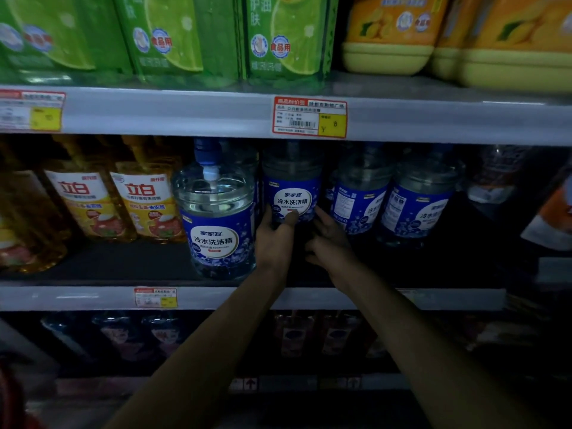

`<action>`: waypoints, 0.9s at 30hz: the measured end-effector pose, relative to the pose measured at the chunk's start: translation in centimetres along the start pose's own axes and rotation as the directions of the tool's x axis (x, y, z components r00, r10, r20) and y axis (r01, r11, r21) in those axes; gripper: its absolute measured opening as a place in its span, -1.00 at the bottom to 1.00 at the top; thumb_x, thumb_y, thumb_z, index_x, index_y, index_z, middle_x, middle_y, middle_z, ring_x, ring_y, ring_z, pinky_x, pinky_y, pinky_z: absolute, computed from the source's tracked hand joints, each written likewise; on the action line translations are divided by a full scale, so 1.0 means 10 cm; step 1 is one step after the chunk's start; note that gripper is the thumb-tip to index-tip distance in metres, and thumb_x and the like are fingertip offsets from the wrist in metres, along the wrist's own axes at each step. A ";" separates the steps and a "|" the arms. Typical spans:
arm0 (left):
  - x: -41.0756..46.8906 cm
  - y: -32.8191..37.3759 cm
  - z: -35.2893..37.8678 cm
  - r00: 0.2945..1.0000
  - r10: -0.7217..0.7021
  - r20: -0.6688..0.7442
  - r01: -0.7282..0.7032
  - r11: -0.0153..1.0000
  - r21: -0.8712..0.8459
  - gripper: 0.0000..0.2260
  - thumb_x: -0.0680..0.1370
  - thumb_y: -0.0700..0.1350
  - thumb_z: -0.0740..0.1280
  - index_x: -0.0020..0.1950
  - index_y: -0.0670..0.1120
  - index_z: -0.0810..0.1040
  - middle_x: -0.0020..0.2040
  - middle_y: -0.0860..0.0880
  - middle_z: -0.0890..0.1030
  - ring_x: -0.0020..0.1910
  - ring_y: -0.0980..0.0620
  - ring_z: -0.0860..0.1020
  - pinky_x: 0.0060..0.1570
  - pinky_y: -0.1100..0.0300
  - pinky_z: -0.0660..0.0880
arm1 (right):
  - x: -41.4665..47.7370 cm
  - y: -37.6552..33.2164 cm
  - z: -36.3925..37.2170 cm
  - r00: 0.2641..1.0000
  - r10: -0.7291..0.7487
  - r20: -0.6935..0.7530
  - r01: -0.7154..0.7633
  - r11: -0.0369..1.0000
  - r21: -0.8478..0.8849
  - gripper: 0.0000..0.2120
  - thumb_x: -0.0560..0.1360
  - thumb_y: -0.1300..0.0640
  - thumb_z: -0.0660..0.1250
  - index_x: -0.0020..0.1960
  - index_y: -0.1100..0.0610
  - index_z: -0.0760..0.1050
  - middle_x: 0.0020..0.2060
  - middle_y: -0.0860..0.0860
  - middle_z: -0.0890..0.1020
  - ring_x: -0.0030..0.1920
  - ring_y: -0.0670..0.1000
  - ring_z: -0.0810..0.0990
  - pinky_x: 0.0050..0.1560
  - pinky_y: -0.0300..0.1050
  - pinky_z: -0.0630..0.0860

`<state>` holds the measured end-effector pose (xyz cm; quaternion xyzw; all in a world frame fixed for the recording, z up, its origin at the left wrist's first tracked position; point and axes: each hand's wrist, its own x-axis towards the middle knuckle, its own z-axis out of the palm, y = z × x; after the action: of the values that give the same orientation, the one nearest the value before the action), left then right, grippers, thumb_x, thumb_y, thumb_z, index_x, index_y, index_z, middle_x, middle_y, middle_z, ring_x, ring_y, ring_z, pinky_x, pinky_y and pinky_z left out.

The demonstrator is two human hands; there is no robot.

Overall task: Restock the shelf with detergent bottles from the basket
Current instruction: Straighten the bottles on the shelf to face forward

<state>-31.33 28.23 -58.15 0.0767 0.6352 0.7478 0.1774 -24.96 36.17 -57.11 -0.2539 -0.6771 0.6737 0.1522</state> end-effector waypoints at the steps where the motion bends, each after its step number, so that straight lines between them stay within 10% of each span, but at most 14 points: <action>1: -0.01 0.00 -0.01 1.000 0.005 0.004 -0.005 1.000 0.009 -0.33 0.49 0.06 0.43 0.60 0.06 0.36 0.39 -0.02 0.59 0.35 -0.08 0.56 0.40 -0.14 0.48 | -0.03 -0.01 -0.01 1.000 0.005 0.006 -0.005 1.000 -0.003 -0.22 0.51 0.50 0.22 0.54 -0.17 0.25 0.21 -0.23 0.54 0.00 -0.23 0.52 0.04 -0.07 0.62; 15: -0.35 -0.02 -0.04 0.996 0.036 0.078 -0.048 0.986 0.162 -0.67 0.61 -0.11 0.42 0.37 -0.08 0.55 0.01 0.07 0.66 0.09 0.05 0.63 0.25 0.01 0.57 | -0.34 0.00 -0.45 0.986 0.094 -0.135 -0.114 0.982 -0.148 -0.59 0.54 0.33 0.34 0.33 0.03 0.48 0.22 0.05 0.58 0.14 0.06 0.59 0.16 0.05 0.63; 27: -0.40 -0.08 0.24 0.980 0.075 0.184 -0.134 0.932 0.337 -0.57 0.59 -0.03 0.45 0.44 -0.04 0.50 0.24 -0.07 0.64 0.21 -0.04 0.61 0.32 -0.04 0.55 | -0.53 -0.04 -0.81 0.990 0.030 -0.138 -0.051 0.987 -0.150 -0.81 0.50 0.03 0.50 0.03 -0.09 0.51 0.03 -0.10 0.61 0.09 -0.03 0.60 0.09 -0.05 0.59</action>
<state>-26.69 29.10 -58.10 0.2033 0.7351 0.6231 0.1737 -16.19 40.05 -55.60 -0.3235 -0.7097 0.6039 0.1641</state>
